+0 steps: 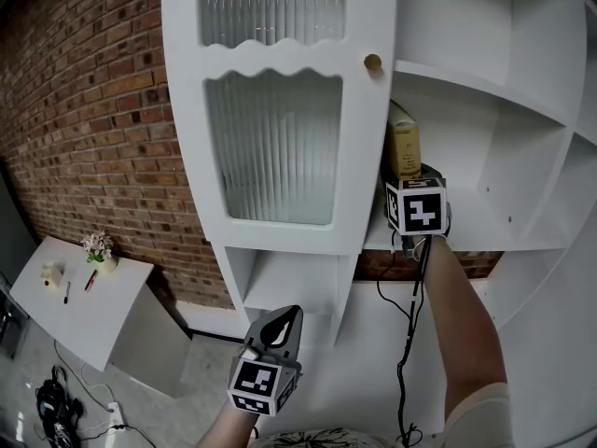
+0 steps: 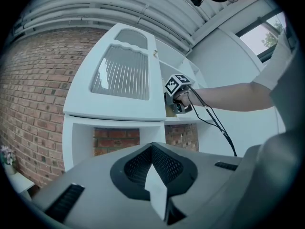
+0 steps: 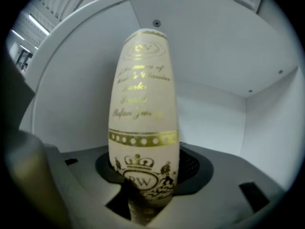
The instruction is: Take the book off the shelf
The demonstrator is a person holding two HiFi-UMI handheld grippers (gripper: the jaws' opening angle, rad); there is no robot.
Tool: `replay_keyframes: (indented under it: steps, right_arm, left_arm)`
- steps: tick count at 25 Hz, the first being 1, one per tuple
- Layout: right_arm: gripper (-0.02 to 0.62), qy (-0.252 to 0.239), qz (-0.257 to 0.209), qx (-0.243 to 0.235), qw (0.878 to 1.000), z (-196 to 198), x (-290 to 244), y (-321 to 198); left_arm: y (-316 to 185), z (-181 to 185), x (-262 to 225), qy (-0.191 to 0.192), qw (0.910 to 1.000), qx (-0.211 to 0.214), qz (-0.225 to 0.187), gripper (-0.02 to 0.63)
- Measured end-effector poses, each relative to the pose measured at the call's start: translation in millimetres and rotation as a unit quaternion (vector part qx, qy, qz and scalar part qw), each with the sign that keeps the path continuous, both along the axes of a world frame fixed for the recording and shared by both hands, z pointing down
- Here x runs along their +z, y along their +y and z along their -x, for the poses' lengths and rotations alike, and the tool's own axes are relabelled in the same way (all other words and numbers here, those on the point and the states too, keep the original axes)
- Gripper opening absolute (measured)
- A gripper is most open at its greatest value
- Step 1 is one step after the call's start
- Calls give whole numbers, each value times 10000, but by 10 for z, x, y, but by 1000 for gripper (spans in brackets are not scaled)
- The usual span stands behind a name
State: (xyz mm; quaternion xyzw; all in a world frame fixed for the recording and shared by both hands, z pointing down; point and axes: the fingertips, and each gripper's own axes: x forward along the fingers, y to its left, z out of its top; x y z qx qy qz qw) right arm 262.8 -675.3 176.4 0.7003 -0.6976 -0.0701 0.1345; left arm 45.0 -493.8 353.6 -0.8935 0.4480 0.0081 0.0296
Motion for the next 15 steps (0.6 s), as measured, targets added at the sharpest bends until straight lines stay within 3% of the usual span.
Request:
replay_keyframes:
  steps: [15]
  right_arm:
    - [235,-34,-523,-137,9985,164,-57,920]
  left_arm:
    - [365,135,195,-61,9995,89,282,8]
